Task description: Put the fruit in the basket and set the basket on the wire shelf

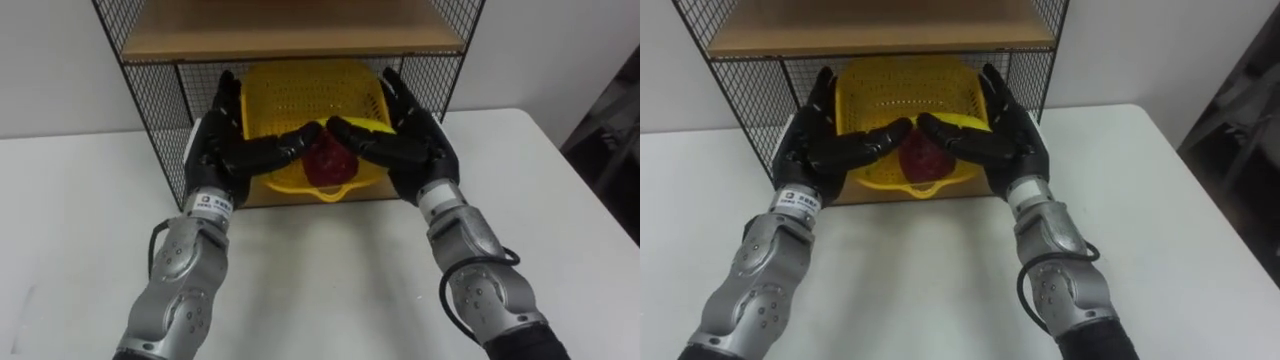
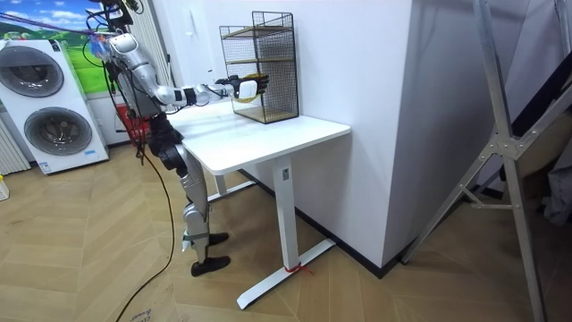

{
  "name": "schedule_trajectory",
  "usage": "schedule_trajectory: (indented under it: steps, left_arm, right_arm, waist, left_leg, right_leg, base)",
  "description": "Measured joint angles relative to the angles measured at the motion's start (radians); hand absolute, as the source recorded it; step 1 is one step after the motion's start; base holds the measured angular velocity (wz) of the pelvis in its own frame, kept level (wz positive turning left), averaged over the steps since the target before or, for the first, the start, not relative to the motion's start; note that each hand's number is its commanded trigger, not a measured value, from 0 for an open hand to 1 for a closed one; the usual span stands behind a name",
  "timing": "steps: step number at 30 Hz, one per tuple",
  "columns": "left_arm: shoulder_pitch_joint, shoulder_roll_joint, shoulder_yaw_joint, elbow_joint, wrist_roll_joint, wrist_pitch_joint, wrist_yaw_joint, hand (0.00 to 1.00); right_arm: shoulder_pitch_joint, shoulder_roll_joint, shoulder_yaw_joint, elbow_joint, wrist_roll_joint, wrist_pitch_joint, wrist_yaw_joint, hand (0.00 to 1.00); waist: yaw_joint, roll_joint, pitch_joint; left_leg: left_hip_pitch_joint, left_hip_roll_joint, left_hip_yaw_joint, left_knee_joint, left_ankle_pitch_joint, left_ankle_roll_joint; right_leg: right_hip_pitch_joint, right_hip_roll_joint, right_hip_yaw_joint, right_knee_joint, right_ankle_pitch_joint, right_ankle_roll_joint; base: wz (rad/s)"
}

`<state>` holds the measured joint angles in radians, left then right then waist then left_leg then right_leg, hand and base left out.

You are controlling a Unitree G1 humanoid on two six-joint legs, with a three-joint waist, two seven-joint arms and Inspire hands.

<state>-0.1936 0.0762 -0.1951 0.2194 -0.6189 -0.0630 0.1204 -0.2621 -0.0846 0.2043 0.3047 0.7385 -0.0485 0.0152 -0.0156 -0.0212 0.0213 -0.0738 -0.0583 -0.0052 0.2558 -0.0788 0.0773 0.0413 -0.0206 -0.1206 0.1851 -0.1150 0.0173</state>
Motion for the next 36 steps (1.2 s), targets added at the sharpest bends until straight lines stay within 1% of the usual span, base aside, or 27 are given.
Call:
schedule_trajectory:
  steps: [2,4,6,7,8,10,11,14,16,20,21,22,24,26,29,32,33,35,36]
  left_arm:
    - [-0.011,-0.005,0.015,0.007,-0.001,0.023,0.007,0.0]
    - [-0.026,-0.01,0.025,0.02,-0.003,0.038,0.008,0.0]
    - [-0.04,-0.014,0.032,0.036,-0.002,0.047,0.008,0.0]
    - [-0.05,-0.019,0.035,0.05,0.0,0.056,0.008,0.0]
    - [-0.053,-0.02,0.036,0.059,0.002,0.064,0.009,0.0]
    - [-0.053,-0.021,0.036,0.074,0.002,0.073,0.009,0.0]
    - [-0.053,-0.022,0.037,0.084,0.003,0.086,0.009,0.0]
    - [-0.053,-0.024,0.041,0.103,0.003,0.11,0.009,0.0]
    - [-0.053,-0.028,0.05,0.116,0.001,0.125,0.01,0.0]
    - [-0.055,-0.042,0.059,0.117,0.003,0.153,0.049,0.0]
    - [-0.055,-0.044,0.06,0.117,0.003,0.158,0.053,0.0]
    - [-0.059,-0.047,0.062,0.117,0.002,0.171,0.067,0.0]
    - [-0.073,-0.053,0.064,0.117,0.001,0.19,0.09,0.0]
    - [-0.105,-0.054,0.072,0.117,0.0,0.208,0.112,0.0]
    - [-0.136,-0.056,0.077,0.117,-0.001,0.221,0.128,0.0]
    - [-0.195,-0.056,0.093,0.16,-0.048,0.246,0.153,0.0]
    - [-0.203,-0.056,0.098,0.168,-0.06,0.251,0.153,0.0]
    - [-0.246,-0.059,0.112,0.2,-0.067,0.267,0.16,0.0]
    - [-0.259,-0.06,0.114,0.209,-0.066,0.267,0.161,0.0]
  right_arm:
    - [-0.005,0.011,0.0,0.007,-0.001,0.013,-0.019,0.0]
    - [-0.013,0.014,0.0,0.023,-0.001,0.029,-0.028,0.0]
    - [-0.017,0.019,-0.001,0.042,-0.002,0.033,-0.037,0.0]
    - [-0.017,0.02,-0.001,0.046,-0.009,0.044,-0.045,0.0]
    - [-0.017,0.021,-0.001,0.047,-0.028,0.055,-0.05,0.0]
    - [-0.017,0.021,-0.003,0.052,-0.047,0.064,-0.055,0.0]
    - [-0.02,0.022,-0.003,0.059,-0.06,0.07,-0.056,0.0]
    - [-0.03,0.025,-0.006,0.08,-0.089,0.089,-0.058,0.0]
    - [-0.058,0.022,-0.011,0.118,-0.077,0.098,-0.058,0.0]
    - [-0.12,0.028,-0.033,0.199,-0.076,0.121,-0.059,0.0]
    - [-0.122,0.028,-0.033,0.201,-0.075,0.127,-0.059,0.0]
    - [-0.126,0.027,-0.033,0.204,-0.072,0.136,-0.059,0.0]
    - [-0.131,0.03,-0.038,0.215,-0.053,0.142,-0.06,0.0]
    - [-0.134,0.037,-0.055,0.216,-0.04,0.16,-0.07,0.0]
    - [-0.157,0.042,-0.074,0.226,-0.033,0.179,-0.084,0.0]
    - [-0.225,0.038,-0.092,0.278,0.009,0.185,-0.125,0.0]
    - [-0.236,0.042,-0.105,0.285,0.015,0.187,-0.132,0.0]
    - [-0.288,0.045,-0.139,0.312,0.049,0.195,-0.155,0.0]
    - [-0.301,0.047,-0.146,0.317,0.049,0.195,-0.159,0.0]
  waist:
    - [0.002,-0.001,0.001]
    - [0.004,-0.002,0.0012]
    - [0.008,-0.002,0.002]
    - [0.014,-0.001,0.0031]
    - [0.018,0.0,0.0036]
    - [0.02,0.001,0.0044]
    - [0.022,0.001,0.0052]
    - [0.025,0.001,0.0054]
    - [0.025,0.001,0.0053]
    - [0.026,0.001,0.0052]
    - [0.026,0.001,0.0052]
    - [0.025,0.001,0.005]
    - [0.025,0.003,0.0041]
    - [0.025,0.005,0.0029]
    - [0.024,0.011,0.0022]
    - [0.021,0.015,0.002]
    - [0.02,0.016,0.0021]
    - [0.021,0.018,0.001]
    - [0.022,0.018,0.001]
  left_leg:
    - [0.0,0.0,0.0,0.0,0.0,0.0]
    - [0.001,0.0,0.0,0.0,0.0,0.0]
    - [0.001,0.0,-0.001,0.0,0.0,0.0]
    - [0.001,0.0,-0.001,0.0,0.0,0.0]
    - [0.0,0.0,-0.001,0.0,0.0,0.0]
    - [-0.003,0.0,-0.001,0.0,0.0,0.0]
    - [-0.004,0.0,-0.001,0.0,0.0,0.0]
    - [-0.005,0.0,-0.001,0.0,0.0,0.0]
    - [-0.003,0.0,-0.001,0.0,0.0,0.0]
    - [-0.004,0.0,-0.002,0.0,0.0,0.0]
    - [-0.004,0.0,-0.002,0.0,0.0,0.0]
    - [-0.005,-0.001,-0.003,0.0,0.0,0.0]
    - [-0.005,-0.001,-0.005,0.001,0.0,0.0]
    - [-0.005,-0.001,-0.004,0.0,0.0,0.0]
    - [-0.004,-0.001,-0.003,0.0,0.001,0.0]
    - [0.007,-0.001,-0.003,-0.004,0.004,0.002]
    - [0.009,-0.001,-0.003,-0.005,0.004,0.002]
    - [0.011,-0.001,-0.003,-0.007,0.005,0.001]
    - [0.013,-0.001,-0.003,-0.008,0.005,0.001]
  right_leg:
    - [0.0,-0.002,-0.004,0.0,0.0,0.0]
    - [0.001,-0.002,-0.005,0.0,0.0,-0.001]
    - [0.002,-0.002,-0.006,0.0,-0.001,-0.002]
    - [0.001,-0.002,-0.006,0.0,-0.002,-0.003]
    - [-0.001,-0.003,-0.008,0.0,-0.003,-0.005]
    - [-0.004,-0.004,-0.012,0.0,-0.003,-0.005]
    - [-0.005,-0.005,-0.012,0.0,-0.003,-0.005]
    - [-0.006,-0.005,-0.011,0.0,-0.003,-0.005]
    - [-0.005,-0.005,-0.012,0.001,-0.003,-0.005]
    - [-0.005,-0.005,-0.014,0.001,0.0,-0.002]
    - [-0.005,-0.005,-0.015,0.001,0.0,-0.001]
    - [-0.004,-0.005,-0.017,0.001,0.001,-0.001]
    - [-0.003,-0.006,-0.018,0.0,0.001,-0.001]
    - [-0.003,-0.006,-0.018,0.001,0.001,-0.001]
    - [-0.002,-0.006,-0.018,0.001,0.001,-0.001]
    - [0.011,-0.005,-0.017,0.001,0.002,-0.003]
    - [0.012,-0.006,-0.017,0.001,0.002,-0.003]
    - [0.009,-0.006,-0.018,0.003,0.001,-0.004]
    - [0.009,-0.007,-0.018,0.003,0.0,-0.004]
  base:
    - [0.0]
    - [0.0]
    - [0.0]
    - [0.0]
    - [0.0]
    - [0.0]
    - [0.0]
    - [0.0]
    - [0.0]
    - [0.0]
    - [0.04]
    - [0.04]
    - [0.02]
    - [0.0]
    - [0.0]
    - [0.0]
    - [0.0]
    - [0.0]
    - [0.0]
